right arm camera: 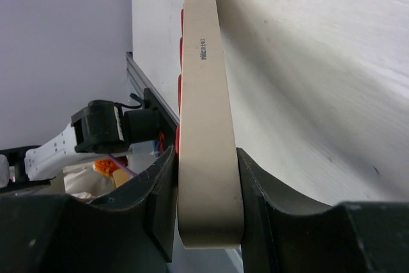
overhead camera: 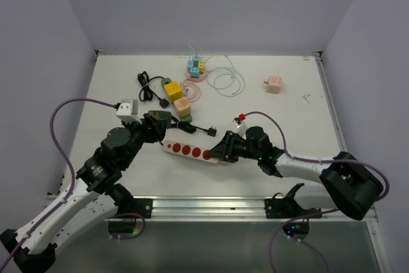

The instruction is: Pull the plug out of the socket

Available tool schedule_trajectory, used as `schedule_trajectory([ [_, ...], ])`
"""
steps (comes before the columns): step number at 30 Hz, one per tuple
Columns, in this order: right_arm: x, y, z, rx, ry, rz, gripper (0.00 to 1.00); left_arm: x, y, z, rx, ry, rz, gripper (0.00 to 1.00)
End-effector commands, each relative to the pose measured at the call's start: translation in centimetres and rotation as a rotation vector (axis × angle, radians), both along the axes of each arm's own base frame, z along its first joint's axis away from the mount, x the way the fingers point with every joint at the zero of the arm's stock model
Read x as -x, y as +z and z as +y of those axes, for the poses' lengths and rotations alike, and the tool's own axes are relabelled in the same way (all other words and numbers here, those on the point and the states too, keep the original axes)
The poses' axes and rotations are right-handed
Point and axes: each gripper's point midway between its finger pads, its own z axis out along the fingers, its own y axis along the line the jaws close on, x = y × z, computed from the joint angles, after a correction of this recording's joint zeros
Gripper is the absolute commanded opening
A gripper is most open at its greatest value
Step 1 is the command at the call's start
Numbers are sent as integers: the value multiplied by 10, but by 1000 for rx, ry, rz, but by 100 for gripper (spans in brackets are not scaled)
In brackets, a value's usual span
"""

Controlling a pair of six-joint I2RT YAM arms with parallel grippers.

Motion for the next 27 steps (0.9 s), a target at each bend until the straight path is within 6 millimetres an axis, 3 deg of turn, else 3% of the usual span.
schedule_trajectory([
  [1, -28, -7, 25, 18, -129, -14, 7, 1, 60, 14, 73, 60, -91, 2],
  [2, -37, -5, 40, -6, -136, -27, 7, 2, 74, 18, 86, 70, -110, 2],
  [4, -45, -3, 64, -41, -151, -28, 8, 3, 75, 27, 61, 107, -90, 2],
  [5, -53, -13, 83, -33, -146, -12, 8, 4, 84, 30, 64, 119, -97, 2],
  [7, -55, -9, 115, -79, -128, -6, 9, 4, 81, 37, 38, 154, -75, 2],
  [9, -62, -23, 155, -90, -105, 24, 9, 6, 83, 46, 31, 182, -76, 2],
  [10, -65, -28, 169, -104, -101, 42, 12, 7, 84, 47, 32, 187, -78, 2],
  [11, -77, -7, 194, -168, -91, 13, 15, 8, 85, 49, 27, 189, -80, 2],
  [12, -75, -32, 207, -133, -82, 37, 18, 9, 83, 52, 20, 203, -75, 2],
  [13, -78, -40, 216, -114, -77, 50, 29, 11, 83, 55, 21, 207, -77, 3],
  [14, -87, -26, 235, -155, -64, 38, 34, 12, 82, 57, 13, 211, -76, 3],
  [15, -89, -48, 239, -131, -70, 66, 39, 13, 83, 59, 10, 218, -77, 3],
  [17, -94, -43, 251, -168, -71, 72, 54, 14, 82, 63, -4, 229, -73, 3],
  [18, -95, -47, 252, -165, -72, 75, 66, 15, 81, 64, -9, 233, -72, 3],
  [21, -93, -40, 254, -159, -48, 52, 83, 16, 78, 68, -23, 243, -71, 4],
  [27, -89, -23, 224, -136, -75, 41, 95, 14, 79, 66, -20, 237, -74, 4],
])
